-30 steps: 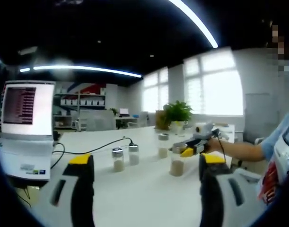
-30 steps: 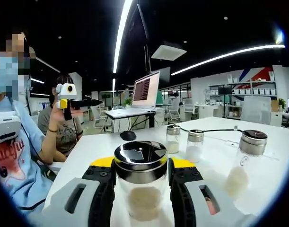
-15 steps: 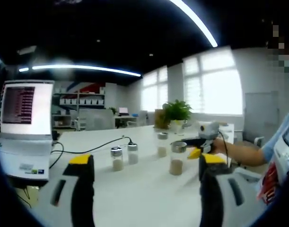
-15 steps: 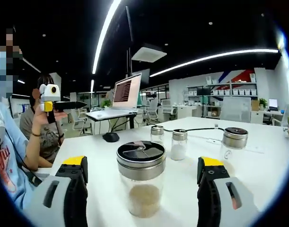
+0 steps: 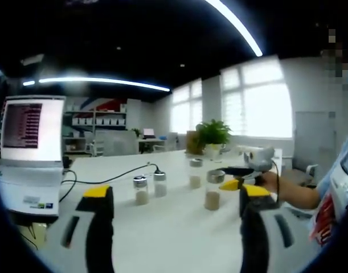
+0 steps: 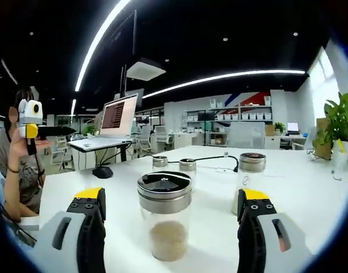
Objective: Rotate the seasoning bottle until the label or dispensing opening points toward the visible target arrow and the bottle remains upright within the marked orientation range
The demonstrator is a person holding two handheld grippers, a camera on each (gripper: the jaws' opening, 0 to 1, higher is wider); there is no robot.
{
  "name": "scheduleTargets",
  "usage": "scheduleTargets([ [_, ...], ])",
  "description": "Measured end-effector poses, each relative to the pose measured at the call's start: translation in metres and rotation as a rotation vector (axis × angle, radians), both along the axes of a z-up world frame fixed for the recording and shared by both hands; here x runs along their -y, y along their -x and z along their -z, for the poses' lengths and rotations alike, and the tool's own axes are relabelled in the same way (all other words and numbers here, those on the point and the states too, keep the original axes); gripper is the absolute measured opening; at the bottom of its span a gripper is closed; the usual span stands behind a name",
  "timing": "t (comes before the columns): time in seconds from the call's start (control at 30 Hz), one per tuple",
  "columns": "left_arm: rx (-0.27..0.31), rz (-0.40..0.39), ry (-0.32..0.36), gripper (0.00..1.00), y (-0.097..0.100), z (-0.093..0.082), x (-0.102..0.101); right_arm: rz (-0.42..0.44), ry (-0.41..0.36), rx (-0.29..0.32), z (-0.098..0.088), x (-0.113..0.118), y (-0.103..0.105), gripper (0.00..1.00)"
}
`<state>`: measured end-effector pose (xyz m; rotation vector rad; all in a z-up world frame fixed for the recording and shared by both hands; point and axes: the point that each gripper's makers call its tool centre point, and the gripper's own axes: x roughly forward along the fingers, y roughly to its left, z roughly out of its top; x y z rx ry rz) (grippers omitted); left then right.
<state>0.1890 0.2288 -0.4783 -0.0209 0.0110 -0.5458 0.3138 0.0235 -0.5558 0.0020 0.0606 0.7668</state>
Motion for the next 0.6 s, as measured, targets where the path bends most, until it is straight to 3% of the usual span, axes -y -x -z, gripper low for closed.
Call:
scheduleTargets([
  [0.13,-0.003,-0.002,-0.003,0.97,0.0,0.001,0.0,0.094,-0.071,-0.023,-0.002,0.005,-0.005,0.99],
  [0.43,-0.006,0.001,-0.001,0.97,0.0,0.002,0.0,0.14,-0.069,-0.012,-0.001,-0.005,-0.007,0.98],
  [0.6,0.001,0.004,0.009,0.97,0.0,0.0,0.0,0.216,-0.079,0.002,-0.002,-0.001,-0.011,0.89],
])
